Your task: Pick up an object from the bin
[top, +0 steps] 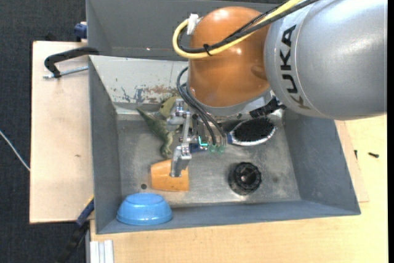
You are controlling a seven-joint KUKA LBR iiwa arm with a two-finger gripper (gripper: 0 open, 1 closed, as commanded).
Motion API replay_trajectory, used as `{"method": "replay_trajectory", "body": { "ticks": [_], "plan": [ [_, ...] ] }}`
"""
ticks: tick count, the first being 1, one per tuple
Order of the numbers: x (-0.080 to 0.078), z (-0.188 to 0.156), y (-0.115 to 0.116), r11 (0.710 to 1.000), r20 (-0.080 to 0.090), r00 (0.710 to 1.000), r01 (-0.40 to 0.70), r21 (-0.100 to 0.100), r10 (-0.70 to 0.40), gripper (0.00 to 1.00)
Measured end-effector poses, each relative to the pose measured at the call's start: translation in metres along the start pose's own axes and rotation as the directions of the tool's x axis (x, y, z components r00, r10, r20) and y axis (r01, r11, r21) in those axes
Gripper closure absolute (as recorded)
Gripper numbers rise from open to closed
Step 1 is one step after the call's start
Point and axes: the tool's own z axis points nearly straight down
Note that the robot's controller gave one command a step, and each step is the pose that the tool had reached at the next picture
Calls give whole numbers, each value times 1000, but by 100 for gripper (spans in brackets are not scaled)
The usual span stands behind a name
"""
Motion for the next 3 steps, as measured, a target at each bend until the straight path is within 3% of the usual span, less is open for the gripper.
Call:
{"method": "replay_trajectory", "body": {
  "ticks": [1,2,3],
  "plan": [
    [-16,151,-39,991,13,991,134,-1,-134,0],
    [-15,153,-39,991,8,991,134,-1,-134,100],
    [-20,-41,-18,947,20,947,320,2,-320,100]
  ]
}}
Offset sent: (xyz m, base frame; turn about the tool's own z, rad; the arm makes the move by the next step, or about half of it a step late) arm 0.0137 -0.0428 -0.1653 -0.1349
